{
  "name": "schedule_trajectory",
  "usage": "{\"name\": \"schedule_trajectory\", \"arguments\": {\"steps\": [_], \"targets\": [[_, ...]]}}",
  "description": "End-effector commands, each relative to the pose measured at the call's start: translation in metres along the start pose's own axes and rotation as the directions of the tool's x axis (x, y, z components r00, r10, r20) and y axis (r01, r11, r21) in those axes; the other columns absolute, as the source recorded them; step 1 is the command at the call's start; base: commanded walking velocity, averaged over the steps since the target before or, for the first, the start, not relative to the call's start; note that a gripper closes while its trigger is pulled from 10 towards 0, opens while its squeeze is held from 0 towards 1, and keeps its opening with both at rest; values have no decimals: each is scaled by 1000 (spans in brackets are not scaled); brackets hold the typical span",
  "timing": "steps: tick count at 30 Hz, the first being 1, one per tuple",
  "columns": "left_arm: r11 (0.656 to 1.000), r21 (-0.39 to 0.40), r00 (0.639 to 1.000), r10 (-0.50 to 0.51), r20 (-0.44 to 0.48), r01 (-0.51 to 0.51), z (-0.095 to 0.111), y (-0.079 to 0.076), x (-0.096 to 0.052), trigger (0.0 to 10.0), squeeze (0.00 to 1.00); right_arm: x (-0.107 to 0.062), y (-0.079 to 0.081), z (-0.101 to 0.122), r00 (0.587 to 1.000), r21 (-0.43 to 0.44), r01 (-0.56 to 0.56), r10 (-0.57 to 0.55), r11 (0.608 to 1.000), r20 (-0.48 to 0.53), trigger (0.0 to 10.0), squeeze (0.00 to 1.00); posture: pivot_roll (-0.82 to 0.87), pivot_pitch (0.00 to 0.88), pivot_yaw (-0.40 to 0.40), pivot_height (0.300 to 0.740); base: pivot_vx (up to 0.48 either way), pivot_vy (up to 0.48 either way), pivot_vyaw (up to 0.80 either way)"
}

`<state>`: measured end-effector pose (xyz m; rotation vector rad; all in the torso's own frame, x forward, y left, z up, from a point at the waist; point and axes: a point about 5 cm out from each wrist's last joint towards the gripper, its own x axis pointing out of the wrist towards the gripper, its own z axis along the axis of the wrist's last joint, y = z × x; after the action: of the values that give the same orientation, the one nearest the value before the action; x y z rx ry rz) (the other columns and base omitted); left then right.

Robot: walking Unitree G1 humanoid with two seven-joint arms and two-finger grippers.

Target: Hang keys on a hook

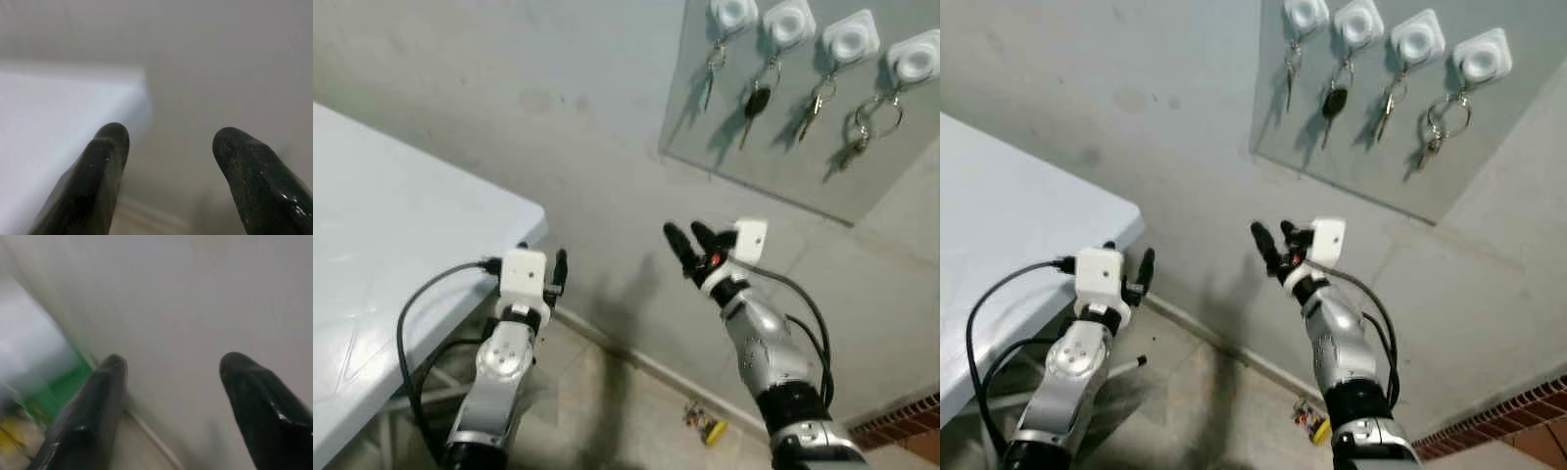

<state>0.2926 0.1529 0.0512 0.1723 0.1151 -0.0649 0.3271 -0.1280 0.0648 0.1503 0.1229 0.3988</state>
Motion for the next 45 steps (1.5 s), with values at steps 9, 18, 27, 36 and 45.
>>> {"name": "schedule_trajectory", "arguments": {"steps": [9, 18, 27, 36, 45], "targets": [[998, -58, 906, 3, -424, -31, -100, 3, -49, 10000, 0, -65, -18, -96, 899, -128, 149, -189, 980, -395, 10000, 1000, -70, 56, -20, 740, 0, 0, 0], [992, -106, 822, 0, -570, -74, -130, -5, -74, 10000, 0, -112, -31, -133, 764, -223, 235, -321, 946, -559, 10000, 1000, -71, 43, -16, 740, 0, 0, 0], [981, -154, 790, 1, -613, -120, -143, -3, -94, 10000, 0, -145, -35, -152, 678, -186, 311, -355, 932, -644, 10000, 0, -79, 43, -10, 740, 0, 0, 0], [978, -131, 750, 36, -660, -163, -154, 4, -111, 10000, 0, -160, -35, -162, 620, -203, 310, -359, 929, -698, 10000, 0, -75, 49, -16, 740, 0, 0, -85], [982, -115, 742, 32, -670, -147, -156, 2, -114, 10000, 0, -166, -36, -164, 589, -227, 307, -372, 924, -717, 10000, 0, -76, 48, -16, 740, 0, 0, -756]]}}
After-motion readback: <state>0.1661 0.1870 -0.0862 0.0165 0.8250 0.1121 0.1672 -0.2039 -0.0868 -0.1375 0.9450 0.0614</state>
